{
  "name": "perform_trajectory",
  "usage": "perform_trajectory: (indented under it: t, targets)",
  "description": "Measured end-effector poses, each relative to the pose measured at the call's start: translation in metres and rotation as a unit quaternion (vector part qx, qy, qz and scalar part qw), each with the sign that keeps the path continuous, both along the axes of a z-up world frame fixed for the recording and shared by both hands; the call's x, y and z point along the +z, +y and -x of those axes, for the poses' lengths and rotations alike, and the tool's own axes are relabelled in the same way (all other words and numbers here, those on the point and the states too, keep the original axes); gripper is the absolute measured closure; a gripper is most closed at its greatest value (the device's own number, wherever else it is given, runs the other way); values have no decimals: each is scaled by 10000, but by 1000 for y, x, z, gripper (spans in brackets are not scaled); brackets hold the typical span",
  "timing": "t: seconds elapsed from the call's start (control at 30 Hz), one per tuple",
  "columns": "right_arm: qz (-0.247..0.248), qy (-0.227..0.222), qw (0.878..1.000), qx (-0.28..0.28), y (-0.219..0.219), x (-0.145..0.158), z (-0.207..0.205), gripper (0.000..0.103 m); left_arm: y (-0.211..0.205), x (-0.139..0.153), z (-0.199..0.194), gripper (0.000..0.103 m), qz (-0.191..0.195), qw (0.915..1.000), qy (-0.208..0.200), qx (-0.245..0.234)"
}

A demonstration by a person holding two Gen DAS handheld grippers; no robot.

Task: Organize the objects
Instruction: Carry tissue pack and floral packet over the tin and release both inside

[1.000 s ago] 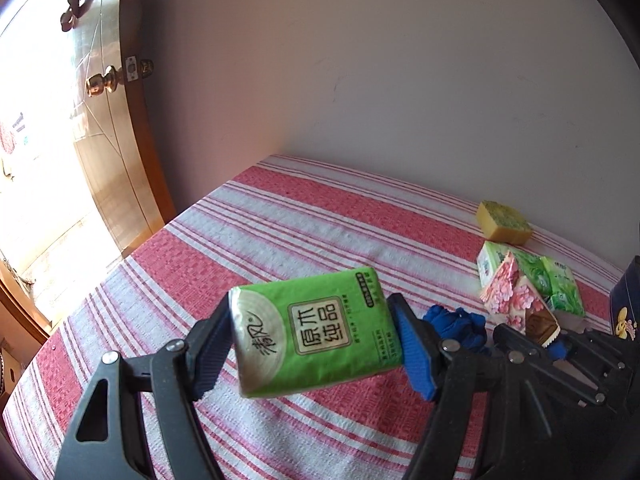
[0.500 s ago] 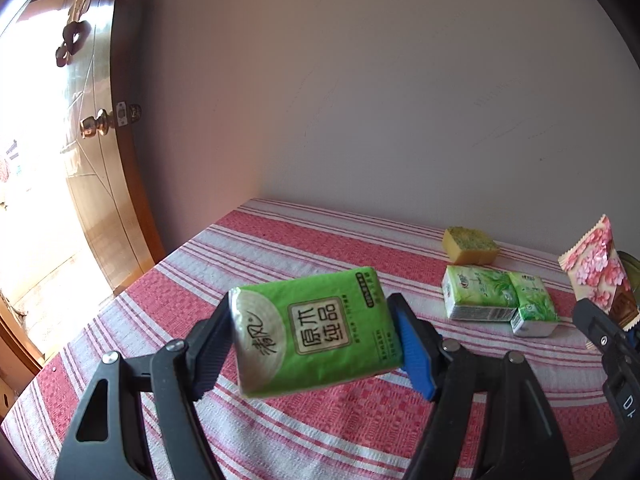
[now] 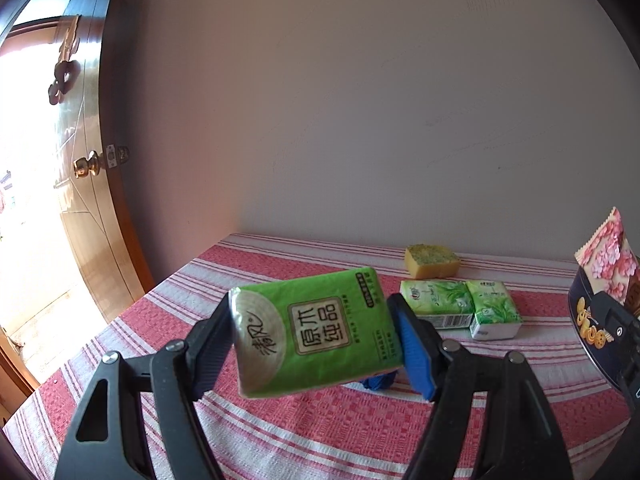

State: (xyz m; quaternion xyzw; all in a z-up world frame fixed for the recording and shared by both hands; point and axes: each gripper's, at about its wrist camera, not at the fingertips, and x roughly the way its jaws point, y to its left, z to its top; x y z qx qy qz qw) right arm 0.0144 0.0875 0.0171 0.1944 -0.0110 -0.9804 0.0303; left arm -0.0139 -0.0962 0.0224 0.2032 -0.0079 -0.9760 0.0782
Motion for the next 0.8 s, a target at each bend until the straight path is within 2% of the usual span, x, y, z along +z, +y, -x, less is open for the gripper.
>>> perform_trajectory:
  t: [0.5, 0.8]
  targets:
    - [-150, 124, 9998, -77, 28, 5, -26, 85, 18, 0, -6, 29, -123, 9999, -58, -69]
    - [-198, 182, 9995, -187, 45, 8, -35, 85, 48, 1, -14, 29, -86, 9994, -94, -308]
